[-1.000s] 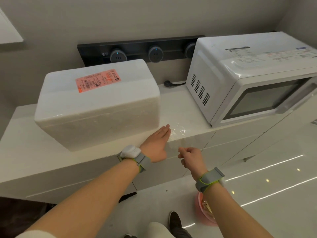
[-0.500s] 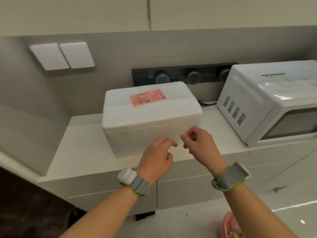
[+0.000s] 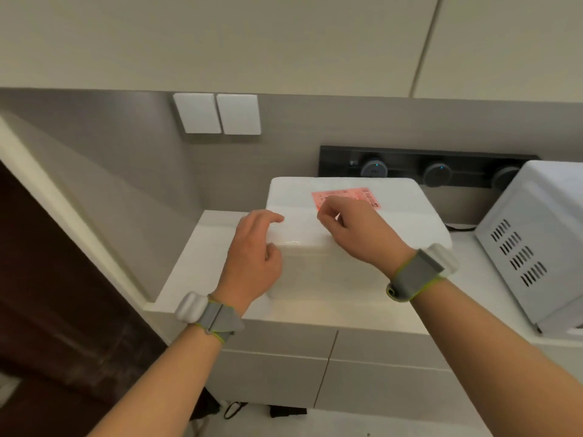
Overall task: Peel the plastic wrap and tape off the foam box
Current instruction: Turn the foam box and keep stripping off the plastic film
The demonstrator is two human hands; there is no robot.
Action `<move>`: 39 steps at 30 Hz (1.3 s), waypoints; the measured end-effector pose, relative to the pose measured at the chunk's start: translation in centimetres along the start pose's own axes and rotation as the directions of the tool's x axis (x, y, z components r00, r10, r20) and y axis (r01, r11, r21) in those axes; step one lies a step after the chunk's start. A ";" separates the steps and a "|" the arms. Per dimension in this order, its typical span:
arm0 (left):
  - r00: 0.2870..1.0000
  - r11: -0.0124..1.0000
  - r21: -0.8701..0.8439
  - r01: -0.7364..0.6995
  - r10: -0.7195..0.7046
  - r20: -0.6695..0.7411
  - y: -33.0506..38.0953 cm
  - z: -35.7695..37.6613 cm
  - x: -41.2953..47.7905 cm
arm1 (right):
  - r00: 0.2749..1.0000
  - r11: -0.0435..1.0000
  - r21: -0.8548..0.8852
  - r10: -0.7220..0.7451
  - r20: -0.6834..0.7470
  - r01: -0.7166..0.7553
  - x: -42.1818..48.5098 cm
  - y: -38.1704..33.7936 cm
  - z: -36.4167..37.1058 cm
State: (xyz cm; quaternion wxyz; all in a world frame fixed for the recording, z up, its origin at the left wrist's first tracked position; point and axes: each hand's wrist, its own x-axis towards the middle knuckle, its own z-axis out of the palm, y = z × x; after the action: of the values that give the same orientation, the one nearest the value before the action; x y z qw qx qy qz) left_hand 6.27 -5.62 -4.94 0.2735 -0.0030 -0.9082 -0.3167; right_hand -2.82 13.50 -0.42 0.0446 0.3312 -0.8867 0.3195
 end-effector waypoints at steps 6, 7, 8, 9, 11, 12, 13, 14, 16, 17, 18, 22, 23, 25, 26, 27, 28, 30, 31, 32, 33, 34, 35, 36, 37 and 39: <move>0.990 0.998 0.018 0.053 -0.055 0.129 -1.5 0.6 -0.2 | 0.997 0.994 -0.099 -0.045 0.068 0.051 2.1 1.8 1.8; 0.990 0.998 0.020 0.057 -0.059 0.124 -1.6 0.7 -0.3 | 0.997 0.994 -0.098 -0.040 0.061 0.046 2.0 1.9 2.1; 0.992 0.998 0.016 0.054 -0.055 0.110 -1.7 0.8 -0.4 | 0.998 0.995 -0.092 -0.040 0.050 0.045 1.9 2.0 2.3; 0.994 0.999 0.005 0.051 -0.051 0.094 -1.8 0.8 -0.4 | 0.998 0.996 -0.079 -0.047 0.039 0.050 1.8 2.1 2.5; 0.996 0.998 -0.030 0.050 -0.048 0.070 -1.7 0.7 -0.5 | 0.998 0.997 -0.050 -0.063 0.008 0.064 1.5 2.3 2.7; 0.997 0.998 -0.045 0.050 -0.047 0.062 -1.7 0.7 -0.6 | 0.997 0.997 -0.033 -0.070 -0.008 0.070 1.3 2.4 2.7; 0.998 0.998 -0.050 0.046 -0.043 0.053 -1.8 0.8 -0.8 | 0.997 0.997 -0.016 -0.075 -0.024 0.075 1.1 2.5 2.9; 0.998 0.998 -0.048 0.037 -0.035 0.045 -1.8 0.8 -0.9 | 0.996 0.997 -0.003 -0.080 -0.038 0.080 1.0 2.6 2.9; 0.999 0.999 -0.035 0.028 -0.026 0.040 -1.8 0.9 -1.2 | 0.996 0.997 0.014 -0.074 -0.052 0.075 0.7 2.6 3.1; 0.999 0.999 -0.026 0.027 -0.026 0.042 -1.8 0.9 -1.3 | 0.996 0.997 0.016 -0.072 -0.055 0.073 0.5 2.6 3.2; 0.999 1.000 -0.012 0.026 -0.025 0.046 -1.9 0.9 -1.3 | 0.996 0.997 0.017 -0.071 -0.057 0.072 0.5 2.6 3.2; 0.995 0.992 0.110 -0.066 0.057 0.086 -1.8 0.9 -1.3 | 0.995 0.997 0.018 -0.078 -0.063 0.079 0.4 2.8 3.3; 0.990 0.982 0.148 -0.113 0.099 0.100 -1.6 0.9 -1.4 | 0.994 0.996 0.017 -0.083 -0.065 0.084 0.3 2.8 3.3; 0.981 0.964 0.201 -0.172 0.148 0.128 -1.4 0.9 -1.6 | 0.993 0.995 0.012 -0.093 -0.067 0.094 0.1 2.8 3.3; 0.978 0.958 0.221 -0.185 0.156 0.140 -1.4 0.9 -1.6 | 0.993 0.995 0.010 -0.097 -0.067 0.098 0.1 2.8 3.2; 0.975 0.952 0.237 -0.195 0.162 0.151 -1.3 0.9 -1.7 | 0.993 0.995 0.009 -0.098 -0.067 0.099 0.1 2.9 3.2; 0.973 0.946 0.252 -0.204 0.167 0.160 -1.3 0.9 -1.8 | 0.993 0.995 0.010 -0.096 -0.067 0.097 0.1 2.9 3.2; 0.970 0.940 0.266 -0.216 0.175 0.167 -1.3 0.9 -1.8 | 0.993 0.995 0.012 -0.094 -0.068 0.095 0.1 3.0 3.3; 0.971 0.941 0.264 -0.213 0.175 0.163 -1.4 0.9 -1.8 | 0.993 0.995 0.012 -0.094 -0.068 0.095 0.1 3.0 3.4; 0.972 0.943 0.260 -0.210 0.173 0.157 -1.4 0.9 -1.8 | 0.993 0.995 0.011 -0.094 -0.067 0.095 0.1 3.1 3.4; 0.973 0.944 0.255 -0.210 0.175 0.152 -1.4 0.9 -1.8 | 0.993 0.995 0.009 -0.094 -0.066 0.095 0.1 3.1 3.4; 0.972 0.943 0.254 -0.215 0.182 0.150 -1.5 0.8 -1.8 | 0.993 0.995 0.009 -0.096 -0.066 0.096 0.1 3.2 3.4; 0.971 0.940 0.258 -0.221 0.188 0.148 -1.5 0.8 -1.8 | 0.993 0.995 0.009 -0.095 -0.065 0.096 0.2 3.2 3.4; 0.971 0.938 0.263 -0.225 0.192 0.144 -1.5 0.7 -1.8 | 0.994 0.995 0.010 -0.094 -0.064 0.094 0.2 3.3 3.4; 0.972 0.937 0.266 -0.224 0.194 0.137 -1.4 0.7 -1.8 | 0.994 0.996 0.013 -0.092 -0.063 0.093 0.3 3.3 3.4; 0.974 0.937 0.273 -0.218 0.190 0.123 -1.3 0.7 -1.7 | 0.994 0.995 0.017 -0.093 -0.063 0.095 0.4 3.3 3.3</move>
State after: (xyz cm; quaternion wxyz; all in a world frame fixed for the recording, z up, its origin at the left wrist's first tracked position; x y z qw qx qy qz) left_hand 7.18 -5.97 -7.00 0.2590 -0.0729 -0.9510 -0.1522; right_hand -4.72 13.20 -4.72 0.0836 0.3629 -0.8651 0.3360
